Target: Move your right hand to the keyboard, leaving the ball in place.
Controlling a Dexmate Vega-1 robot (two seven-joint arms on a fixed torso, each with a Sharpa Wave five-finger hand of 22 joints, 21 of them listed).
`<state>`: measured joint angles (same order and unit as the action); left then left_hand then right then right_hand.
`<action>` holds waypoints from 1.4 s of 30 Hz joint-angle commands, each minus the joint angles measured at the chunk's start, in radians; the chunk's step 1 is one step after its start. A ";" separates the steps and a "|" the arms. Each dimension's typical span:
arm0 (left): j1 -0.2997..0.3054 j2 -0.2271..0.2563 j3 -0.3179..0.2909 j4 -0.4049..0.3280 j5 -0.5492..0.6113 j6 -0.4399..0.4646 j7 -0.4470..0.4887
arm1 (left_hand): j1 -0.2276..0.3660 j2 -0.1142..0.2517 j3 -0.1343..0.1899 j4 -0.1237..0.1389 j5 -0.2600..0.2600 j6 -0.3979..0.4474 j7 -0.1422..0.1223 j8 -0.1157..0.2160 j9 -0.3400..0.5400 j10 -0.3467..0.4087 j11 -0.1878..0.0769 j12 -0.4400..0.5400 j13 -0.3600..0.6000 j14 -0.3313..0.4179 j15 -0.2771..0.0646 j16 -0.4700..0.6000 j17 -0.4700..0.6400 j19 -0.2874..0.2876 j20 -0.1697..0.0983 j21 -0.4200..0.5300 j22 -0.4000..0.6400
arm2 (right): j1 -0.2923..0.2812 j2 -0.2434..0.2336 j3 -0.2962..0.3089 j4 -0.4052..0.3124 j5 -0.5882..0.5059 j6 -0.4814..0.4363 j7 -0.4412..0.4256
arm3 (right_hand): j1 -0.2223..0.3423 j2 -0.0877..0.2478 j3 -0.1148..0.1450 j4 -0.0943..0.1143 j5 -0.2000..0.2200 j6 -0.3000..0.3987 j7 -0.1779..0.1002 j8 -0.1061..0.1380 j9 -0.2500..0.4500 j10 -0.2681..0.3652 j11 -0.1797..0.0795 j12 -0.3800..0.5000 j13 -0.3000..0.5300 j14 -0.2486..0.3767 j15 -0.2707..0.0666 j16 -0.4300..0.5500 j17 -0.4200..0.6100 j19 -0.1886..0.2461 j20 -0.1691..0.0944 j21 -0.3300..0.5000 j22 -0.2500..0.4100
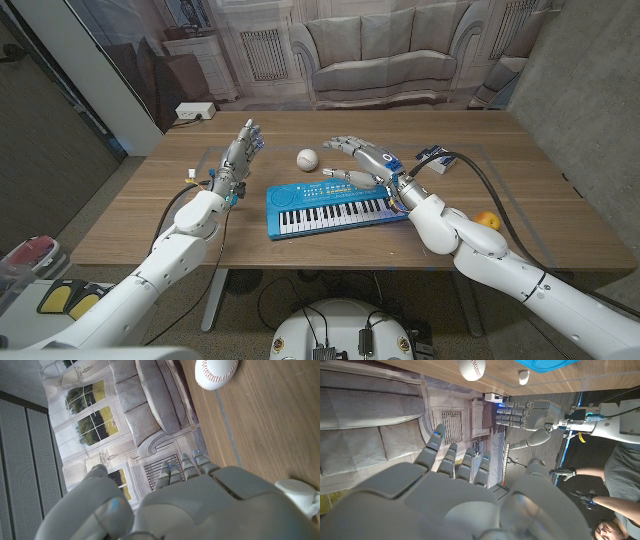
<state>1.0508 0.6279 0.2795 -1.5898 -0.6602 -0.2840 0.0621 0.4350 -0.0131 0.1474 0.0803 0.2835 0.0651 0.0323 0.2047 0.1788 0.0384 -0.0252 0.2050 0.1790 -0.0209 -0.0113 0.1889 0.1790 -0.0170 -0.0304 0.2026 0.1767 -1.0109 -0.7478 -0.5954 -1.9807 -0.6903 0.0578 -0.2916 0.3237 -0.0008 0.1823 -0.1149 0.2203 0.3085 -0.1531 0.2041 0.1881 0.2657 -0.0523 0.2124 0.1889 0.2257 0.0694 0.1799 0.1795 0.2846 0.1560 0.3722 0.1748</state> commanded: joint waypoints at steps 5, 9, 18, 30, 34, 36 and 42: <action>0.006 -0.001 -0.002 -0.011 0.005 -0.002 0.008 | 0.006 0.007 -0.002 -0.001 -0.004 0.007 -0.002 -0.004 0.006 0.005 0.000 -0.003 0.006 -0.004 -0.001 -0.001 0.004 -0.007 -0.039 -0.002 0.004 | 0.020 -0.005 -0.035 0.010 -0.057 -0.057 0.029 | 0.006 0.001 0.001 -0.005 0.006 0.000 0.010 -0.003 0.005 -0.002 -0.007 0.003 0.001 -0.006 -0.013 0.001 0.002 -0.001 0.014 -0.008 0.002; 0.004 -0.002 -0.002 -0.012 0.006 -0.001 0.010 | 0.006 0.007 -0.003 -0.001 -0.004 0.007 -0.002 -0.005 0.006 0.006 -0.001 -0.003 0.006 -0.004 -0.001 -0.001 0.004 -0.007 -0.038 -0.002 0.004 | 0.022 -0.005 -0.044 0.013 -0.072 -0.073 0.031 | 0.006 0.001 0.001 -0.005 0.006 -0.007 0.015 -0.006 0.005 -0.005 -0.006 0.002 0.001 -0.012 -0.015 0.000 0.002 -0.009 0.017 -0.014 0.003; 0.002 -0.002 0.000 -0.012 0.007 0.003 0.011 | 0.007 0.009 -0.004 -0.001 -0.006 0.008 -0.002 -0.005 0.006 0.007 0.000 -0.003 0.006 -0.004 0.000 -0.001 0.004 -0.009 -0.038 -0.003 0.004 | 0.028 -0.006 -0.061 0.018 -0.081 -0.102 0.056 | 0.008 0.003 0.001 -0.005 0.007 -0.011 0.014 -0.008 0.005 -0.008 -0.007 0.001 0.001 -0.018 -0.022 0.000 0.003 -0.016 0.015 -0.021 0.003; 0.002 -0.001 -0.001 -0.009 0.004 0.006 0.010 | 0.008 0.010 -0.005 -0.001 -0.008 0.008 -0.003 -0.006 0.006 0.006 -0.001 -0.004 0.006 -0.004 -0.001 -0.001 0.004 -0.010 -0.037 -0.003 0.004 | 0.044 -0.001 -0.099 0.024 -0.108 -0.131 0.095 | 0.010 0.005 0.002 -0.005 0.007 -0.013 0.014 -0.008 0.006 -0.010 -0.006 0.001 0.001 -0.026 -0.030 -0.001 0.003 -0.031 0.010 -0.033 0.003; 0.003 -0.002 -0.001 -0.006 0.002 0.004 0.006 | 0.008 0.010 -0.006 -0.001 -0.008 0.008 -0.002 -0.006 0.006 0.006 -0.004 -0.004 0.006 -0.004 -0.001 -0.001 0.004 -0.010 -0.037 -0.003 0.004 | 0.044 0.002 -0.106 0.027 -0.114 -0.141 0.097 | 0.010 0.005 0.002 -0.005 0.008 -0.016 0.012 -0.009 0.006 -0.011 -0.006 0.001 0.001 -0.027 -0.033 0.000 0.003 -0.030 0.011 -0.035 0.004; 0.004 -0.002 -0.002 -0.005 0.001 0.002 0.005 | 0.009 0.011 -0.006 -0.001 -0.008 0.008 -0.001 -0.006 0.006 0.006 -0.002 -0.004 0.006 -0.004 -0.001 -0.001 0.004 -0.010 -0.038 -0.003 0.004 | 0.045 0.004 -0.112 0.025 -0.126 -0.155 0.105 | 0.010 0.006 0.002 -0.005 0.008 -0.016 0.012 -0.009 0.006 -0.012 -0.006 0.001 0.001 -0.027 -0.033 0.000 0.003 -0.030 0.011 -0.035 0.004; 0.006 -0.001 -0.001 -0.003 -0.002 0.001 -0.001 | 0.009 0.011 -0.007 -0.001 -0.009 0.008 -0.001 -0.007 0.006 0.007 -0.001 -0.004 0.006 -0.003 -0.002 -0.001 0.004 -0.010 -0.037 -0.003 0.004 | 0.049 0.005 -0.132 0.025 -0.153 -0.173 0.121 | 0.010 0.006 0.002 -0.004 0.008 -0.016 0.012 -0.009 0.006 -0.012 -0.006 0.001 0.001 -0.027 -0.031 0.001 0.004 -0.030 0.011 -0.037 0.004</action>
<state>1.0537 0.6266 0.2781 -1.5984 -0.6564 -0.2798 0.0710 0.4428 -0.0053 0.1446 0.0774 0.2757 0.0650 0.0322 0.1989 0.1788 0.0384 -0.0250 0.2050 0.1841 -0.0209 -0.0112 0.1893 0.1790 -0.0225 -0.0359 0.2027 0.1770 -0.9692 -0.7481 -0.6959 -1.9577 -0.8046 -0.0800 -0.1969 0.3285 0.0042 0.1823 -0.1147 0.2203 0.2948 -0.1393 0.1946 0.1881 0.2604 -0.0574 0.2125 0.1888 0.1972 0.0408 0.1799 0.1793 0.2591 0.1663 0.3363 0.1745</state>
